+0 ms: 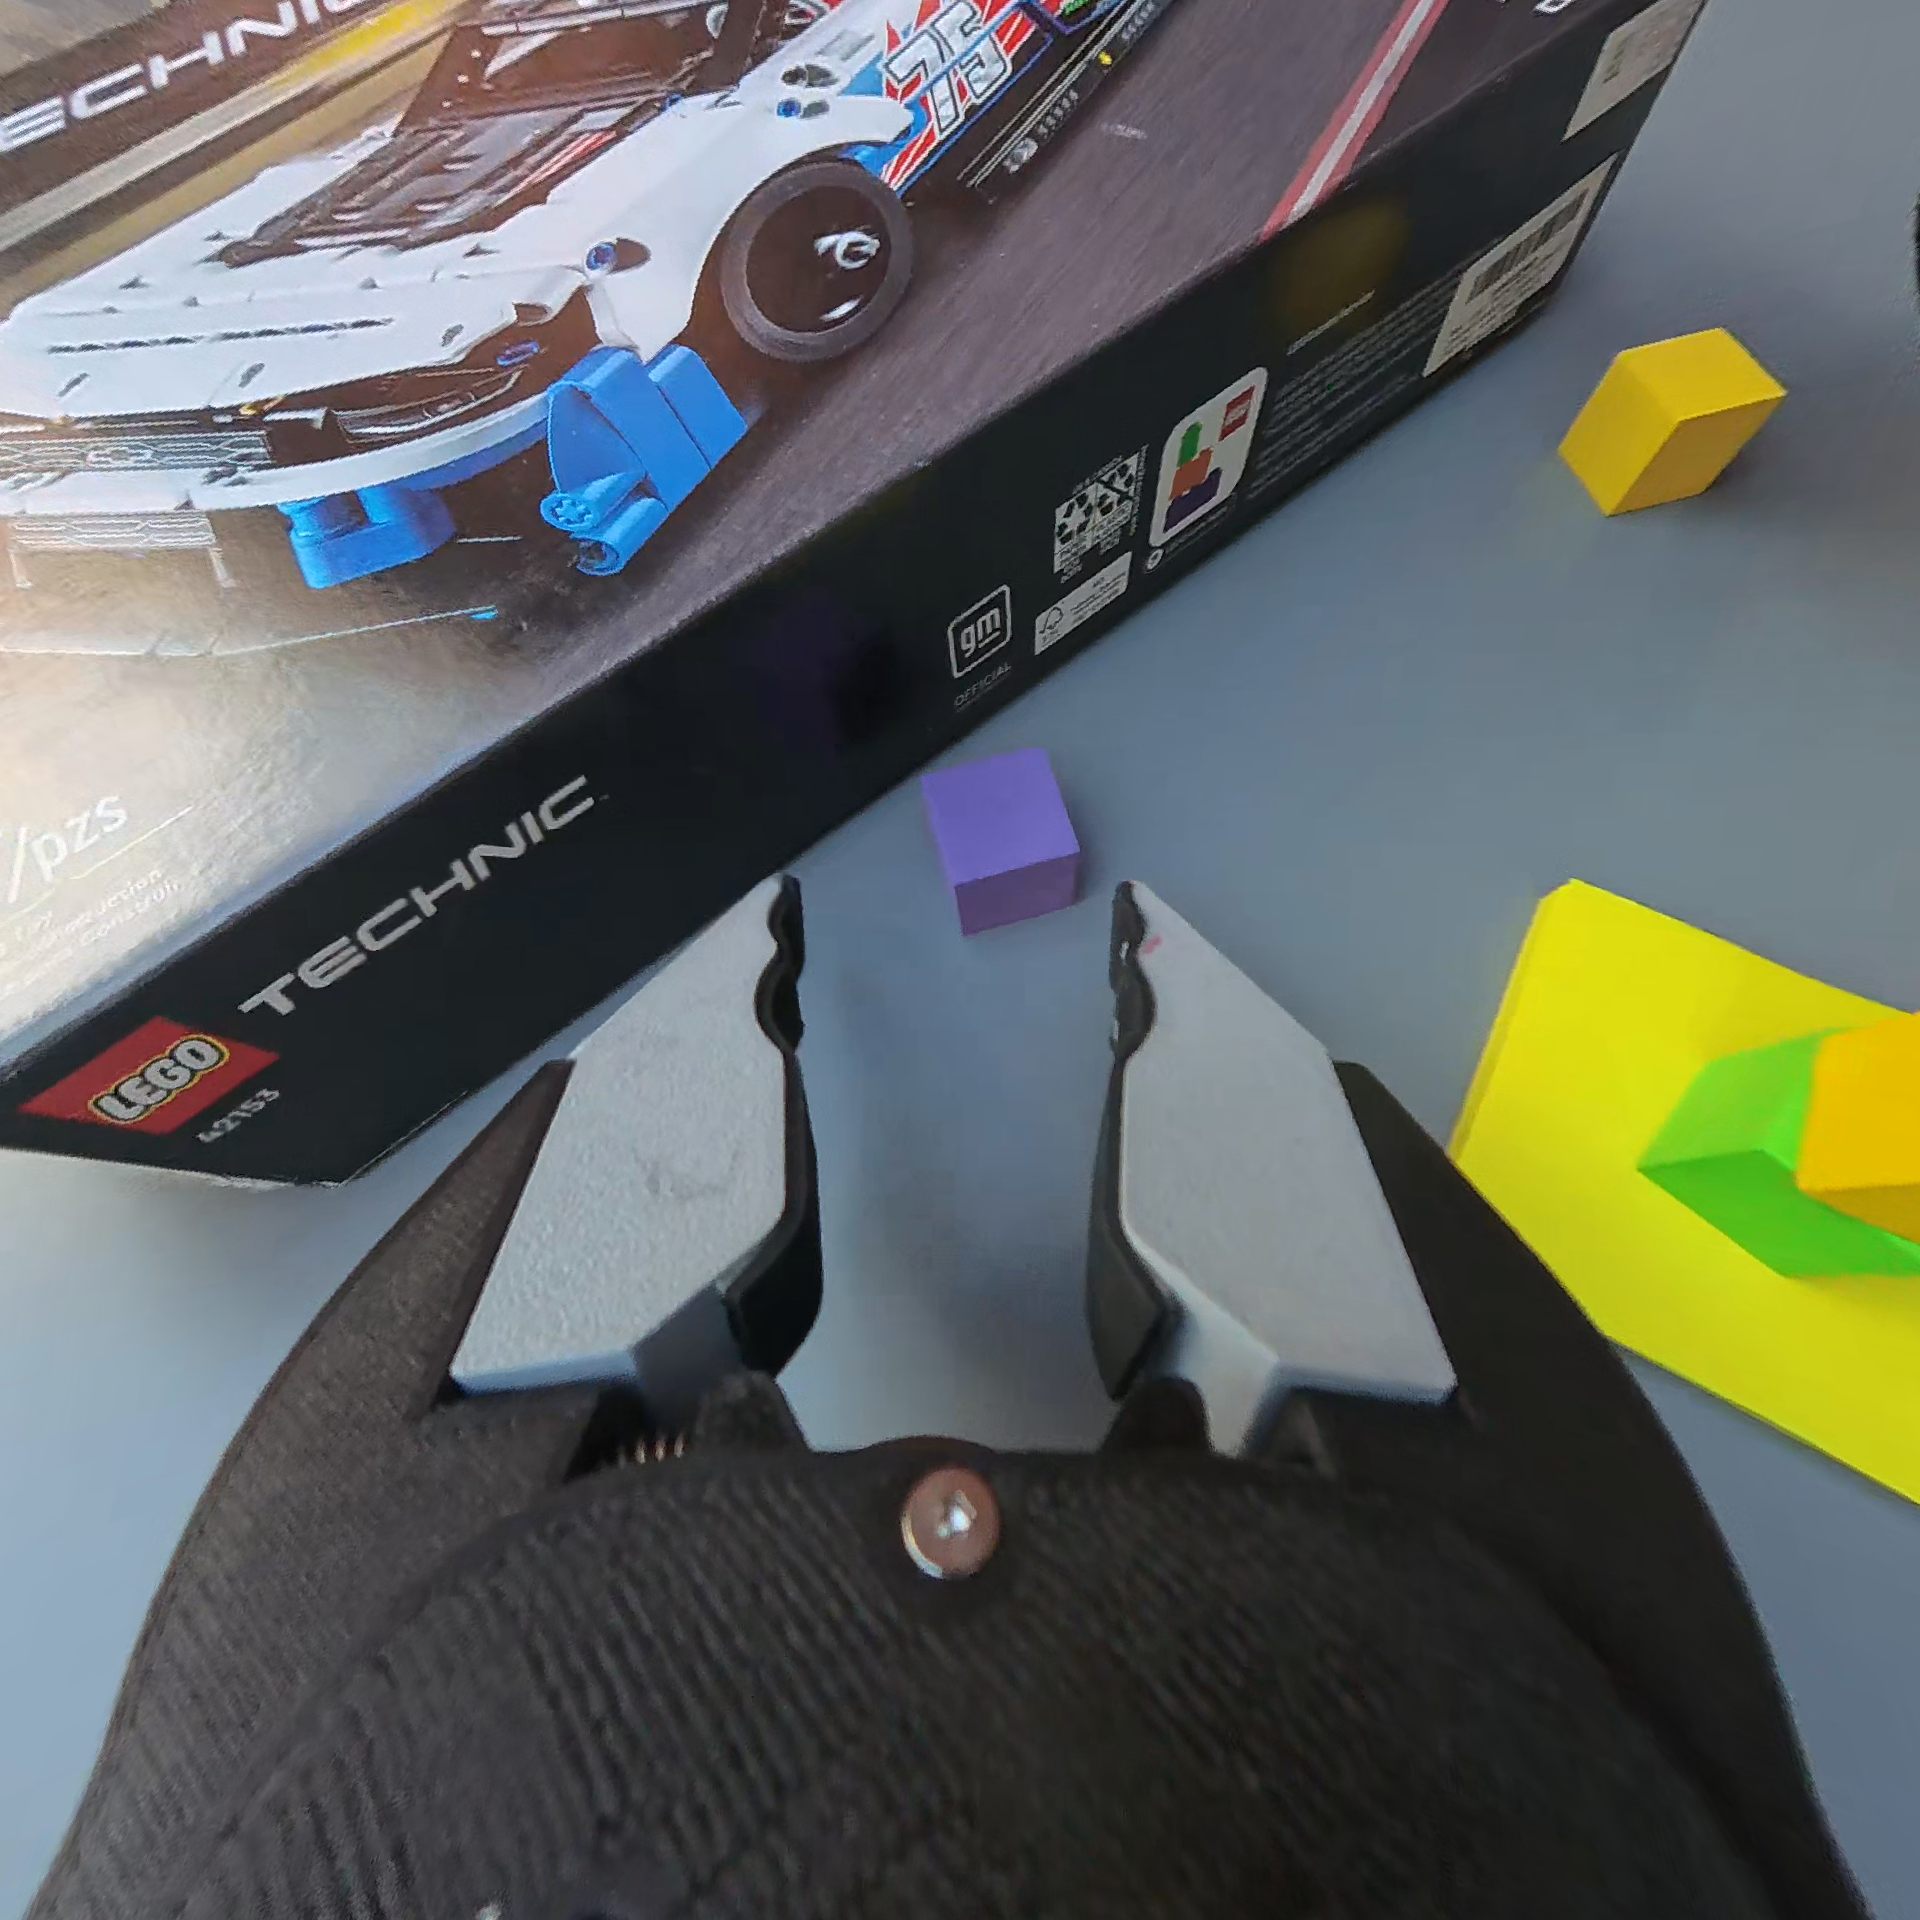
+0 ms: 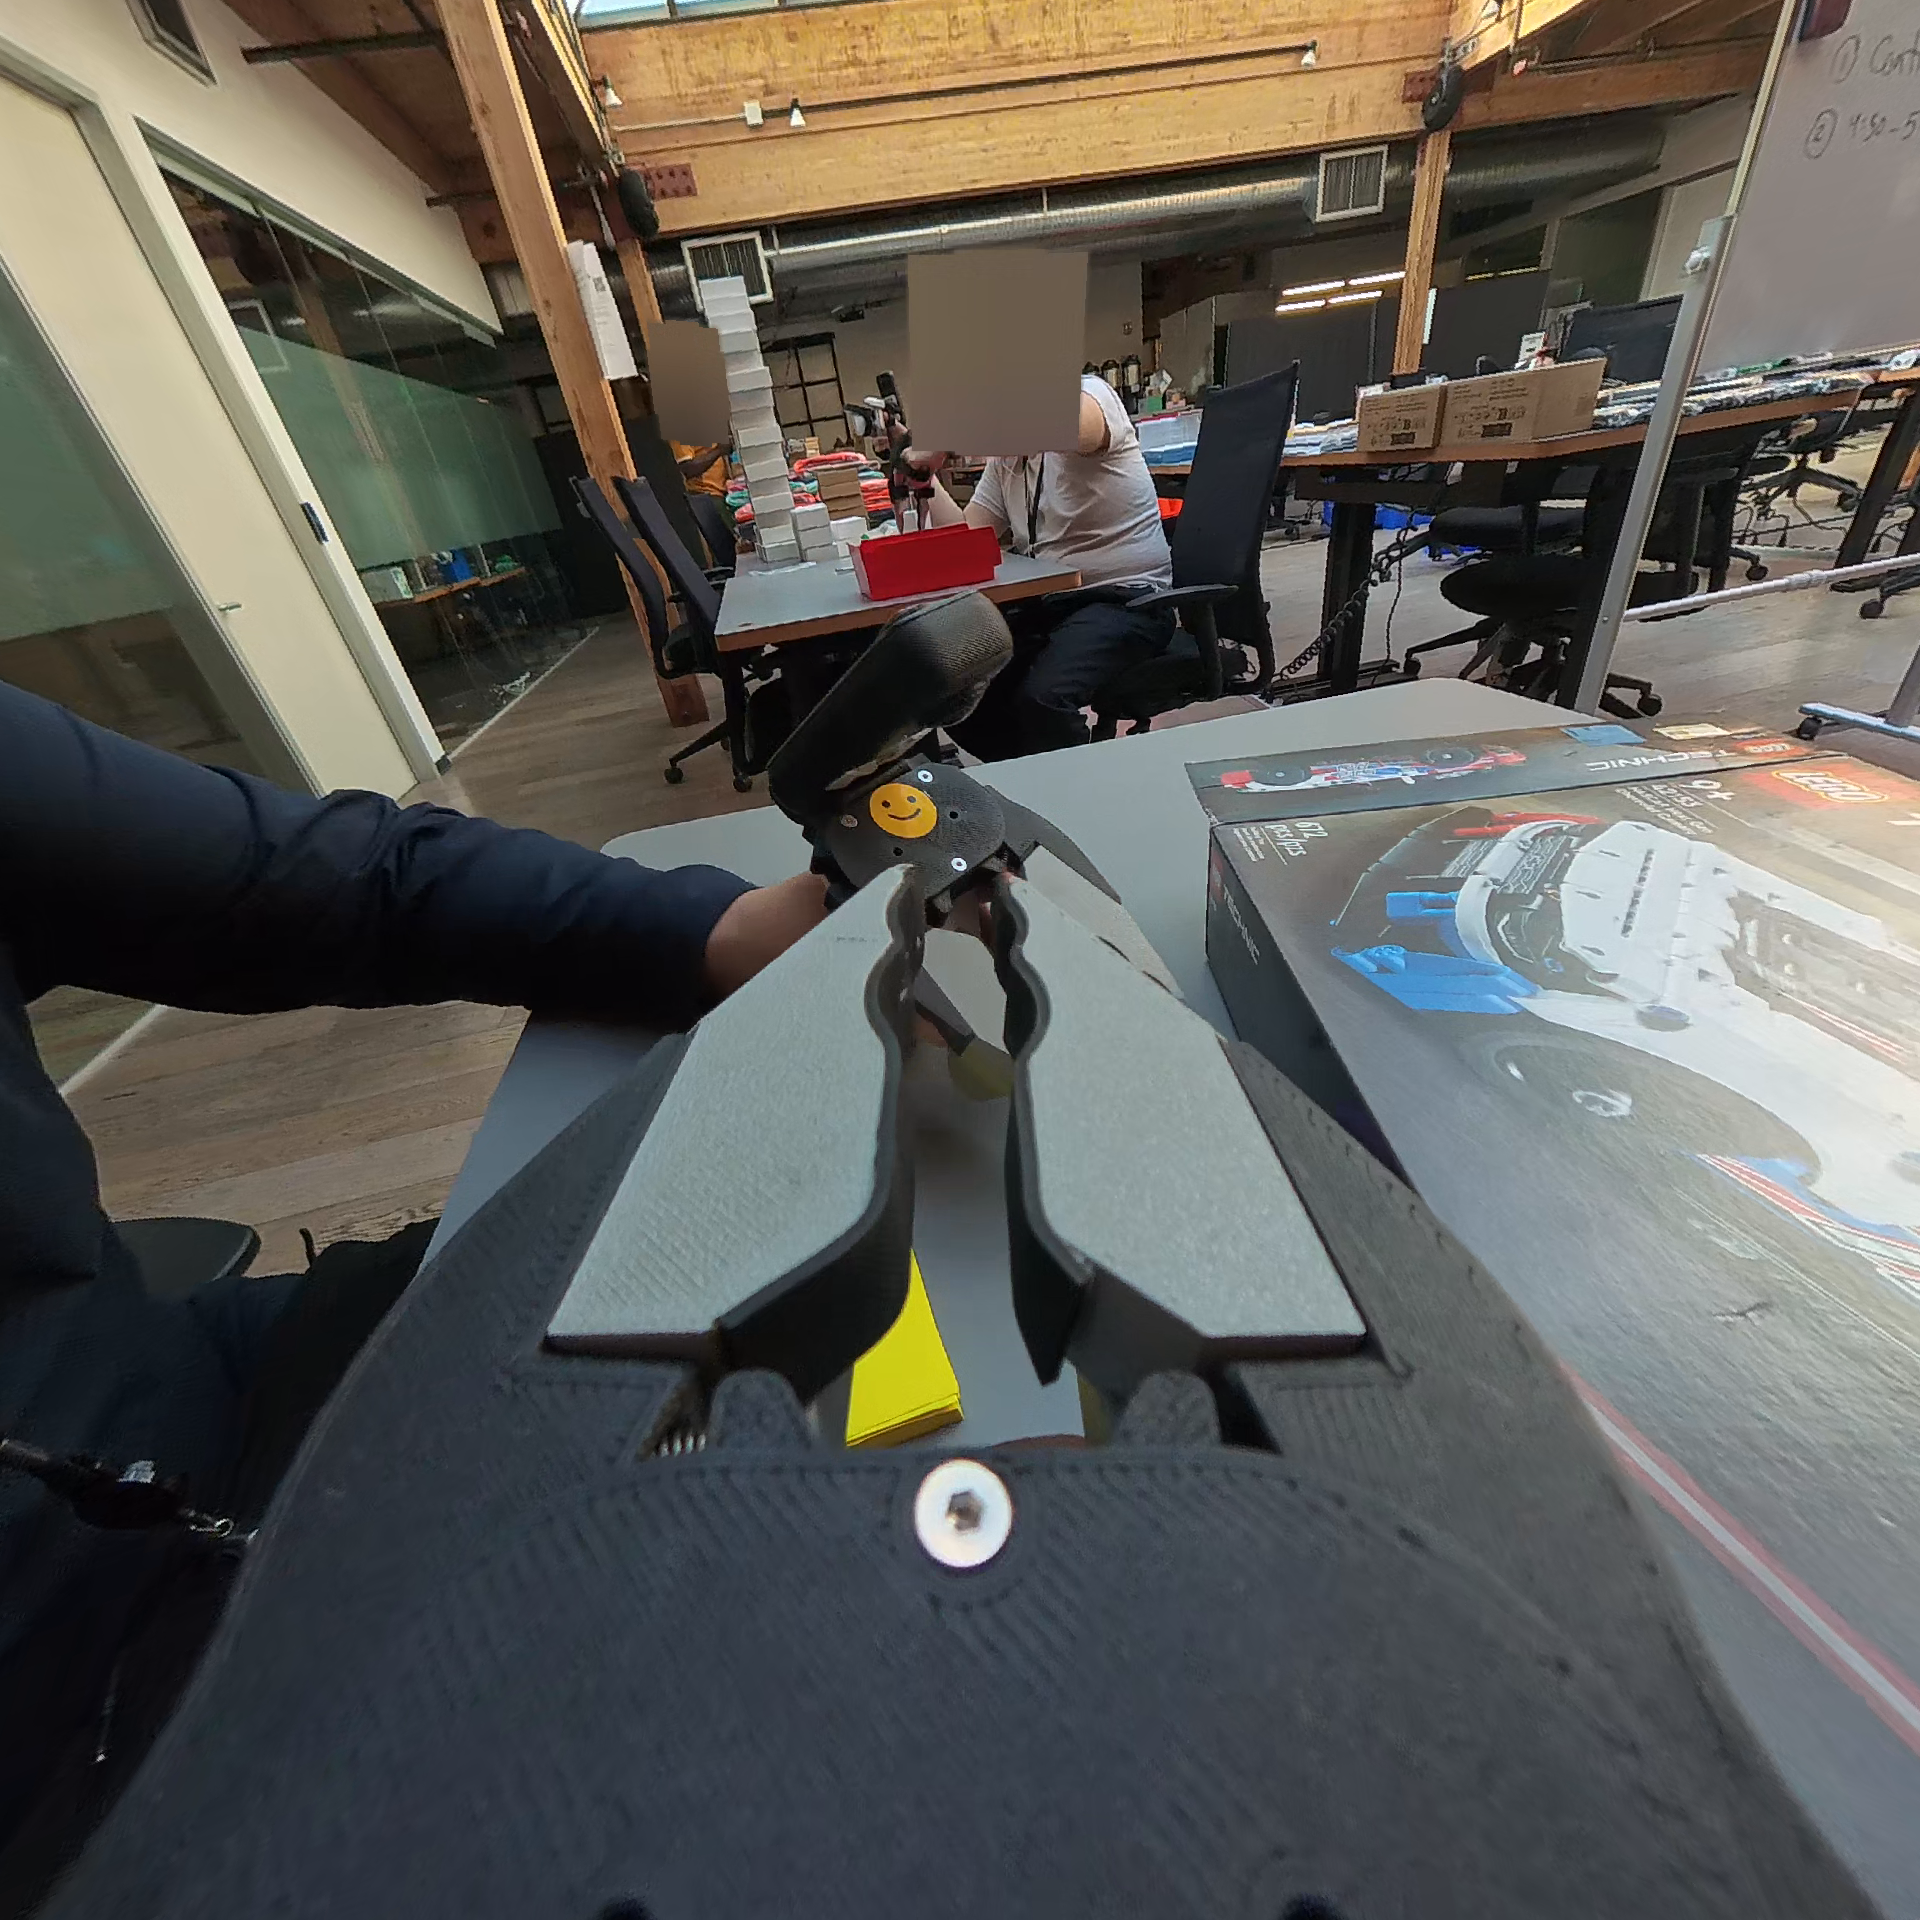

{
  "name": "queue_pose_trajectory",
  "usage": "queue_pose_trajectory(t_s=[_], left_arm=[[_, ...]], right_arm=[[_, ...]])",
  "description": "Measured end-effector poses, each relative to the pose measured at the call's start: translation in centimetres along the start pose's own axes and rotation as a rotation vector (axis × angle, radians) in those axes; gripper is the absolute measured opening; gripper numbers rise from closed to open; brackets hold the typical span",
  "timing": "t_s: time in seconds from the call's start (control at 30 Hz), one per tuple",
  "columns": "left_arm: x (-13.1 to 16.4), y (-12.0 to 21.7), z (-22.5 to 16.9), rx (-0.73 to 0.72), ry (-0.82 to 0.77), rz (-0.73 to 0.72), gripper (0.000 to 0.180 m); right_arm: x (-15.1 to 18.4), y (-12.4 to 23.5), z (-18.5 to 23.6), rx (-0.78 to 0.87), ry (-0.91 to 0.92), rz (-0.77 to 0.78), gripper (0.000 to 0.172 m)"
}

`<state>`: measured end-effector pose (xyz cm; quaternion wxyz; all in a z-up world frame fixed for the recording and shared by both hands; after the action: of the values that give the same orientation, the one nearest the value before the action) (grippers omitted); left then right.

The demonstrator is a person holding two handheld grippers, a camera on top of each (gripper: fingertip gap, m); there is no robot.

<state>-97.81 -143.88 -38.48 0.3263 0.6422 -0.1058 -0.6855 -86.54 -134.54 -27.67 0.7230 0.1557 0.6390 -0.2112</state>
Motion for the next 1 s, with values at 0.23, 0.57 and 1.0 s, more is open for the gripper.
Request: queue_pose_trajectory(t_s=[0.23, 0.57, 1.0], left_arm=[[-0.5, -1.6, 0.1, -0.028, 0.015, 0.041, 0.055], [-0.9, -1.9, -0.5, -0.014, -0.02, 0.038, 0.027], [-0.9, -1.4, -0.7, 0.029, -0.022, 0.026, 0.026]], right_arm=[[0.0, -0.2, 0.1, -0.006, 0.001, 0.003, 0.01], [0.4, -0.3, -0.2, 0.005, -0.009, 0.013, 0.01], [0.6, -0.2, -0.2, 0.001, -0.019, 0.021, 0.011]])
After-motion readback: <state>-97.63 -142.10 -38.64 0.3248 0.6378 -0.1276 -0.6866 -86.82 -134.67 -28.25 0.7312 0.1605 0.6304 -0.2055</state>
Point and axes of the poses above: each gripper's, where its closed fingertips meet, y back along the fingers, x out of its underside, z = x × y across the jaws, the point moved 5 cm from there along y, back along the fingers, and after that the axes turned 9 degrees about -x, right-handed, at the moved point
